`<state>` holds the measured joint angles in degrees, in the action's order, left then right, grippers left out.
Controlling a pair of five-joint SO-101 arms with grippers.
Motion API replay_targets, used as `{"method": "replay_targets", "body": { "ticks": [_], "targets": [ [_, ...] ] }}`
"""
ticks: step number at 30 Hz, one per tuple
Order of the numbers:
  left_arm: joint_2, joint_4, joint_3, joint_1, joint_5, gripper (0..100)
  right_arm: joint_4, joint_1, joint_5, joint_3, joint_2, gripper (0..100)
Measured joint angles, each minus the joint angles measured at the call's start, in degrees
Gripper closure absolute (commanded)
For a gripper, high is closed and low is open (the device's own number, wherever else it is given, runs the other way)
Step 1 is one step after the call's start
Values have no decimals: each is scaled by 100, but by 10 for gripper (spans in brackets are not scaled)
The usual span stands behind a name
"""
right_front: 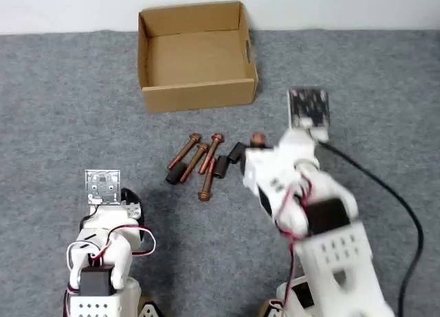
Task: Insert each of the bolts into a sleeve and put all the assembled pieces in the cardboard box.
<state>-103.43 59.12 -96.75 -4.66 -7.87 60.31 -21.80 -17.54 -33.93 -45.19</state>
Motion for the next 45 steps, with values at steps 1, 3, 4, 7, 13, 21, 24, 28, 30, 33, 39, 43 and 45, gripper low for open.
{"method": "replay_targets", "body": {
  "ticks": [1, 3, 4, 7, 13, 21, 24, 28, 30, 33, 39, 43, 45],
  "targets": [
    [0, 0, 0, 0, 0, 995, -123, 0, -9, 246, 325, 991],
    [0, 0, 0, 0, 0, 995, -422, 0, -9, 747, 941, 991],
    [0, 0, 0, 0, 0, 995, -571, 0, -9, 976, 1248, 991],
    [0, 70, 0, 0, 0, 995, -976, 0, -9, 1697, 2189, 990],
    [0, 123, 0, 0, 0, 995, -1767, 0, 62, 3121, 3947, 990],
    [0, 123, 0, 0, 0, 995, -2857, 0, 923, 4800, 6004, 990],
    [0, 123, 0, 0, 0, 995, -3165, 0, 1187, 5371, 6734, 990],
    [0, 123, 0, 0, 0, 995, -3525, 0, 1415, 6057, 7675, 990],
    [0, 123, 0, 0, 0, 995, -3578, 0, 1486, 6400, 8123, 990],
    [0, 123, 0, 0, 0, 995, -3604, 0, 1714, 6813, 8730, 987],
    [0, 123, 0, 0, 0, 995, -3262, 0, 2374, 7385, 9626, 934],
    [0, 123, 0, 0, 0, 995, -2787, -9, 2426, 7903, 9837, 890],
    [0, 123, 0, 0, 0, 995, -2479, -9, 2426, 8141, 9873, 894]
  ]
}}
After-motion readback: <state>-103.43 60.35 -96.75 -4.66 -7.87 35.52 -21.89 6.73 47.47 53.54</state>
